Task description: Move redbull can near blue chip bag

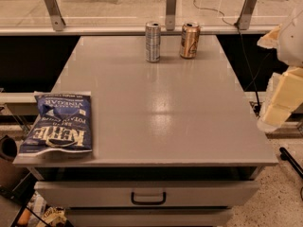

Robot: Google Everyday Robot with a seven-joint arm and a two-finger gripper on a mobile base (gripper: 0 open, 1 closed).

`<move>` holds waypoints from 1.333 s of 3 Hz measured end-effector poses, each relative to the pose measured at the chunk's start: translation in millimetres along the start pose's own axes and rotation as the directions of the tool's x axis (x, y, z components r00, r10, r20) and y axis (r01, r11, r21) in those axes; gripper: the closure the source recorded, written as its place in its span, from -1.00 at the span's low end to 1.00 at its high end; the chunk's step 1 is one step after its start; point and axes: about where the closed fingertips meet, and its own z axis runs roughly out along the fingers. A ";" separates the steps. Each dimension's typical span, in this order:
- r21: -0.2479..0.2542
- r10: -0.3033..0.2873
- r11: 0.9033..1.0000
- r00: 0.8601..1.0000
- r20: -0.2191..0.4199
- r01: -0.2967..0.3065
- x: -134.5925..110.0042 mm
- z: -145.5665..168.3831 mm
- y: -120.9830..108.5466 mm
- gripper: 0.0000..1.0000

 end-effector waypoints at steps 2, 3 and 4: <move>0.040 0.024 0.999 0.998 0.051 -0.026 -3.5 -2.3 -14.6 -1.00; 0.097 0.111 0.987 0.978 0.175 -0.129 -10.4 0.5 -43.4 -1.00; 0.128 0.215 0.956 0.924 0.315 -0.266 -35.7 12.8 -73.1 -1.00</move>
Offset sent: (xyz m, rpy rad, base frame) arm 0.0368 -0.0047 0.0148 0.1249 -0.1141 -0.0452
